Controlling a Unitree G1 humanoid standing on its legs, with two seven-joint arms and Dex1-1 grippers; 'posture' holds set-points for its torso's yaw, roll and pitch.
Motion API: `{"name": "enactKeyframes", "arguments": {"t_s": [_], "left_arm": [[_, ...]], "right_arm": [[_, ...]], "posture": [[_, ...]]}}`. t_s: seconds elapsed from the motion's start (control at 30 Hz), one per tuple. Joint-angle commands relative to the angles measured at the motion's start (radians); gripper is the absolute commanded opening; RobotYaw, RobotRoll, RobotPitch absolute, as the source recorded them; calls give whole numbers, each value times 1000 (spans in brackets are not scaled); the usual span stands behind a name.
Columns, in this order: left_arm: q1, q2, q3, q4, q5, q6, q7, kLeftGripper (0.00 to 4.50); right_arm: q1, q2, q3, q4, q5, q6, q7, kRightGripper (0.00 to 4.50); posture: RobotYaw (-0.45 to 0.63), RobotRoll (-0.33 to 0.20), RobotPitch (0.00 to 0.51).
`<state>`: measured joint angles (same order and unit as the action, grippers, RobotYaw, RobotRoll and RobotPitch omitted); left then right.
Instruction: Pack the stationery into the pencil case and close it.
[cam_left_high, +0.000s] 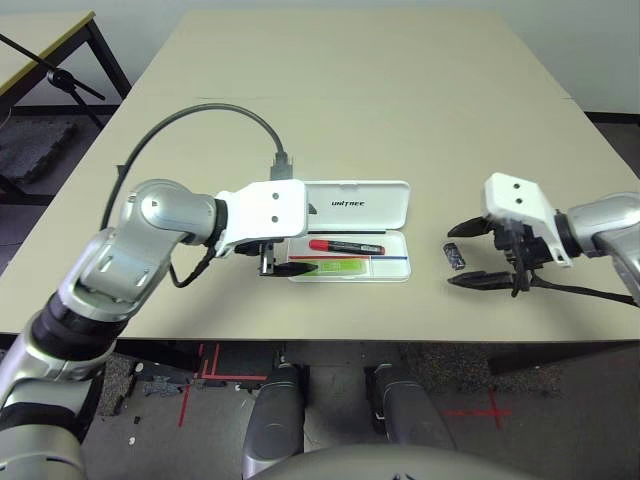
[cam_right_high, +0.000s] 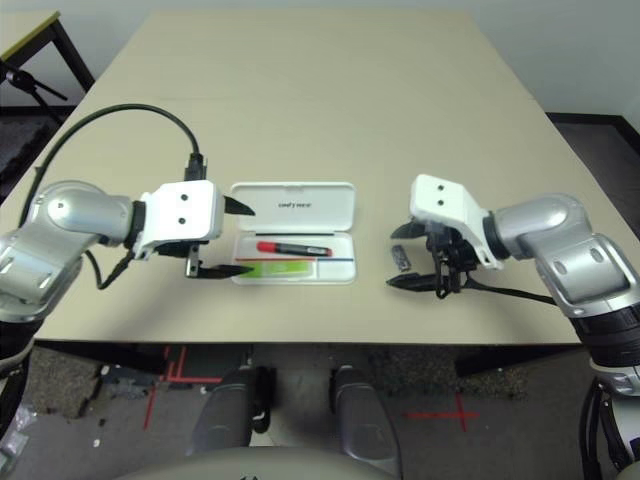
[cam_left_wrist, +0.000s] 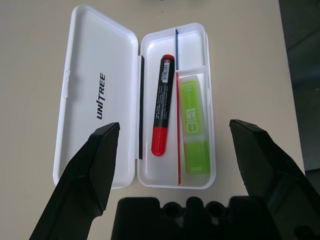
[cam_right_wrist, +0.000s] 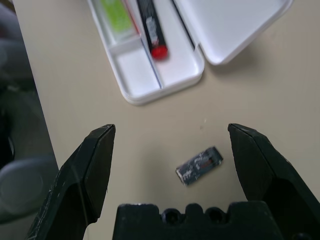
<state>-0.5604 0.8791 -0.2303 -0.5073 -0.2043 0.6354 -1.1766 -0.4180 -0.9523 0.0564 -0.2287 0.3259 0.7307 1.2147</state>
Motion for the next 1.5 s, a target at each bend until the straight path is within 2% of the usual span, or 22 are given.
{"name": "enactKeyframes", "arguments": {"t_s": [0.03, 0.2, 0.4, 0.47, 0.73, 0.87, 1.2, 1.33, 1.5], "left_arm": [[20, 4, -1, -18, -19, -4, 6, 4434], [31, -1, -5, -19, -24, -10, 13, 4434], [32, -1, -20, 1, -15, -35, 11, 4434], [30, -4, -26, 3, -15, -40, 11, 4434], [21, -16, -46, 12, -10, -54, 11, 4434], [21, -18, -51, 10, -6, -58, 13, 4434], [20, -11, -46, -12, -5, -49, 18, 4434], [15, -8, -42, -21, -8, -41, 18, 4500], [12, -6, -42, -21, -6, -42, 18, 4500]], "right_arm": [[-13, 37, -44, -72, 36, 175, -136, 4500], [-77, 111, -29, -140, 9, 514, -381, 4500], [-133, 325, -94, -215, -66, 868, -674, 4500], [-93, 362, -97, -251, -58, 884, -732, 4500], [18, 367, -71, -277, -37, 884, -851, 4500], [18, 350, -42, -274, -40, 884, -865, 4500], [5, 375, -17, -238, -20, 884, -877, 4500], [12, 375, -15, -235, -12, 884, -879, 3551], [22, 373, -11, -224, -10, 878, -880, 1632]], "posture": [[23, 0, 133], [2, 0, 142], [-15, 0, 146], [-19, 0, 147], [-27, 0, 143], [-27, 0, 143], [-9, 0, 141], [-6, 0, 139], [-8, 0, 138]]}}
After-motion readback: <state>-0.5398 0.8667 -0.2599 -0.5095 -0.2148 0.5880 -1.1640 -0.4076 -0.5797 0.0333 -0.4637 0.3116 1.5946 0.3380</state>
